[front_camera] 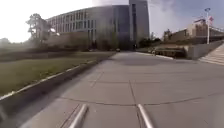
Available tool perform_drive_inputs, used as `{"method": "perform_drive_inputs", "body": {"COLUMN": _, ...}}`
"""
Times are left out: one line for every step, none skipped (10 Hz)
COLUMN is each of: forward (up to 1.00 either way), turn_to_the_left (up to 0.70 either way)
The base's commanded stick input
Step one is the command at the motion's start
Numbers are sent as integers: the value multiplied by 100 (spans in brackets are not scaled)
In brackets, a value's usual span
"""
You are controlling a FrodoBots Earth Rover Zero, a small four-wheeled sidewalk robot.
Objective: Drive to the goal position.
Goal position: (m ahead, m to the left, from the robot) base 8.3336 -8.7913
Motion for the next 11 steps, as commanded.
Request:
{"method": "perform_drive_inputs", "body": {"forward": 70, "turn_to_the_left": -14}}
{"method": "perform_drive_inputs", "body": {"forward": 70, "turn_to_the_left": -14}}
{"method": "perform_drive_inputs", "body": {"forward": 70, "turn_to_the_left": -14}}
{"method": "perform_drive_inputs", "body": {"forward": 70, "turn_to_the_left": -14}}
{"method": "perform_drive_inputs", "body": {"forward": 70, "turn_to_the_left": -14}}
{"method": "perform_drive_inputs", "body": {"forward": 70, "turn_to_the_left": -14}}
{"method": "perform_drive_inputs", "body": {"forward": 70, "turn_to_the_left": -14}}
{"method": "perform_drive_inputs", "body": {"forward": 70, "turn_to_the_left": -14}}
{"method": "perform_drive_inputs", "body": {"forward": 70, "turn_to_the_left": -14}}
{"method": "perform_drive_inputs", "body": {"forward": 70, "turn_to_the_left": -14}}
{"method": "perform_drive_inputs", "body": {"forward": 70, "turn_to_the_left": -14}}
